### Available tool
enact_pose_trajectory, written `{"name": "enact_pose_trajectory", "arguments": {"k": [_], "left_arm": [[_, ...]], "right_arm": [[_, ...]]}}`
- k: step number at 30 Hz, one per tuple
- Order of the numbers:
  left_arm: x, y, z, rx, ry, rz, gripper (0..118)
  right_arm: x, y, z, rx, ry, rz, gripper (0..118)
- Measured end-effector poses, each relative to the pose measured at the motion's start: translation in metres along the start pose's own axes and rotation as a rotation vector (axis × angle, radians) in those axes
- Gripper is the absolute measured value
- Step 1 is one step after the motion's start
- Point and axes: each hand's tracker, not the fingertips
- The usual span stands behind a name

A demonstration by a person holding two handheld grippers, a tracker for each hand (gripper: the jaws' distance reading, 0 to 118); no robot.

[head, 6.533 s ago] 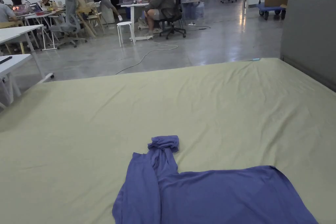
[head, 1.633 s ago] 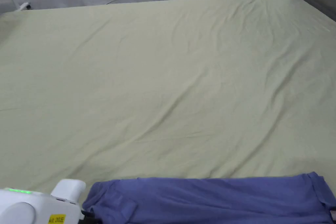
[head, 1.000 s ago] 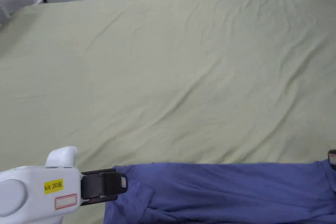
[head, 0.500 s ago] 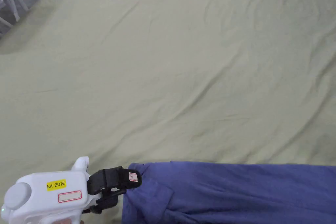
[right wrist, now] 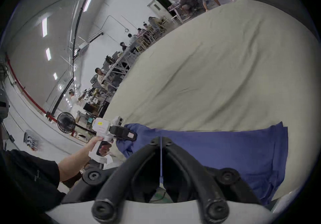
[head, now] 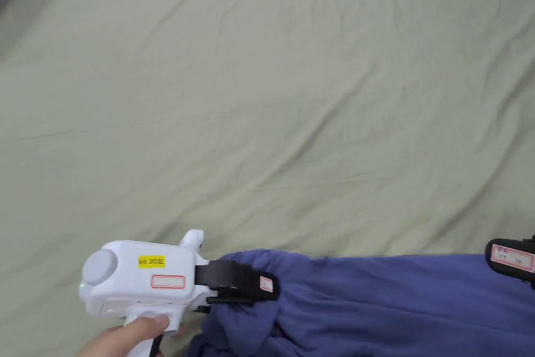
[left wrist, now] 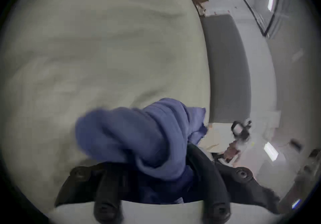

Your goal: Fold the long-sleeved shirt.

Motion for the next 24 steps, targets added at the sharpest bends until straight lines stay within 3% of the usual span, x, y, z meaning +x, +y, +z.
{"name": "enact_pose_trajectory", "arguments": {"k": [2, 5, 11, 16, 20, 24], "left_arm": [[-0.006, -0.007, 0.005, 0.001, -0.130, 0.079, 25], [0.003, -0.018, 0.026, 0.034, -0.134, 0.026, 25], [0.000, -0.032, 0.091, 0.155, -0.194, 0.085, 25], [-0.019, -0.048, 0.178, 0.304, -0.029, 0.133, 25], [-0.015, -0.069, 0.230, 0.432, 0.182, 0.182, 26], [0.036, -0.078, 0.212, 0.447, 0.278, 0.161, 26]], "right_arm": [[-0.003, 0.000, -0.003, -0.006, -0.011, -0.001, 0], [-0.008, 0.001, -0.004, 0.003, -0.028, -0.008, 0], [-0.034, 0.013, -0.008, 0.028, -0.025, 0.005, 0], [-0.056, 0.019, -0.017, 0.039, -0.018, 0.041, 0], [-0.070, 0.016, -0.027, 0.039, -0.014, 0.070, 0], [-0.078, 0.008, -0.031, 0.020, -0.034, 0.097, 0]]}}
